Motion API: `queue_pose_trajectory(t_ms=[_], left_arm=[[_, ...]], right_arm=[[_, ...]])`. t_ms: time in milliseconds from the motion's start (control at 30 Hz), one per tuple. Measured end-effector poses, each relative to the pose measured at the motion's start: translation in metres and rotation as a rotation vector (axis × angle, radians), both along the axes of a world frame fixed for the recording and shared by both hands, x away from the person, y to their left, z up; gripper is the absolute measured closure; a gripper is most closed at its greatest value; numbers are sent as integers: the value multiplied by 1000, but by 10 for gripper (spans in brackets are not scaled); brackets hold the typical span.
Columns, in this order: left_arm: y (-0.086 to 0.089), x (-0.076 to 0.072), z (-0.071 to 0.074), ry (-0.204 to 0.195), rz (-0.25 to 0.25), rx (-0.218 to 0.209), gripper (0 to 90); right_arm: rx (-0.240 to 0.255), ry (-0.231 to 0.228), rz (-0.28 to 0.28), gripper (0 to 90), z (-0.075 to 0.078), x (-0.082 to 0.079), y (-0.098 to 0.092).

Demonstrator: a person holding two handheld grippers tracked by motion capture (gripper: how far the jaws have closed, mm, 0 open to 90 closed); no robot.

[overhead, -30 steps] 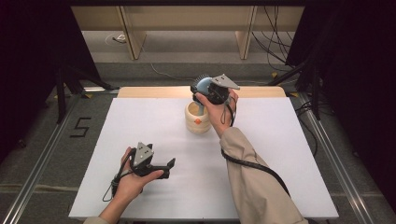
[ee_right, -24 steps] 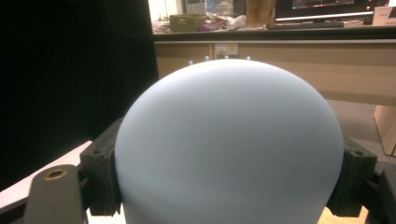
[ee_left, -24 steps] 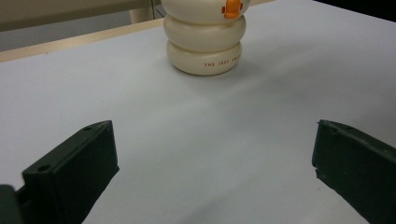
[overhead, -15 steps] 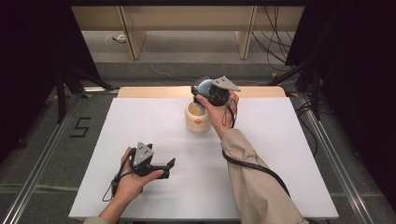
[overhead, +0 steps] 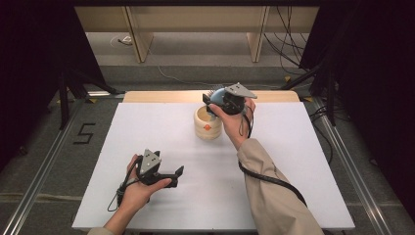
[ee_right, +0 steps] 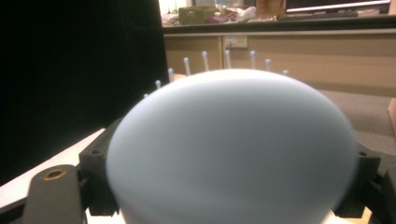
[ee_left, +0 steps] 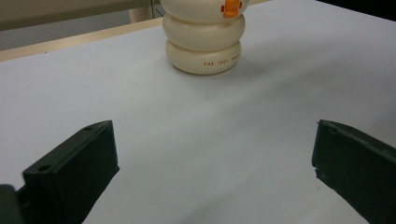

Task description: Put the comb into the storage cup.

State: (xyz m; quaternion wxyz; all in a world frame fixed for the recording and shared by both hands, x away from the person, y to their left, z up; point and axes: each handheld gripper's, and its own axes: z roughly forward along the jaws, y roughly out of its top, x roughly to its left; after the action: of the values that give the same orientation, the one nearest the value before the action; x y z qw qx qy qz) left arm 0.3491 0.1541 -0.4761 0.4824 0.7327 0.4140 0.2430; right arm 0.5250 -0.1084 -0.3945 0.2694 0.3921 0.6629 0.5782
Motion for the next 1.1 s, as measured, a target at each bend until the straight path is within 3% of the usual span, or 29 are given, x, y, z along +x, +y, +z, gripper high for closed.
queue_pose_trajectory(t_ms=[700,867,933,1100], left_arm=[[-1,0,-1,0,3,-1,0],[-1,0,-1,1,0,0,0],[-1,0,-1,2,-1,2,0],[-1,0,-1,1,-1,2,0]], right_arm=[[5,27,32,118,4,-10,-13],[-5,55,43,70,8,-12,-18],[15,76,54,60,9,-13,-20],[-13,98,66,9,7,-14,-22]])
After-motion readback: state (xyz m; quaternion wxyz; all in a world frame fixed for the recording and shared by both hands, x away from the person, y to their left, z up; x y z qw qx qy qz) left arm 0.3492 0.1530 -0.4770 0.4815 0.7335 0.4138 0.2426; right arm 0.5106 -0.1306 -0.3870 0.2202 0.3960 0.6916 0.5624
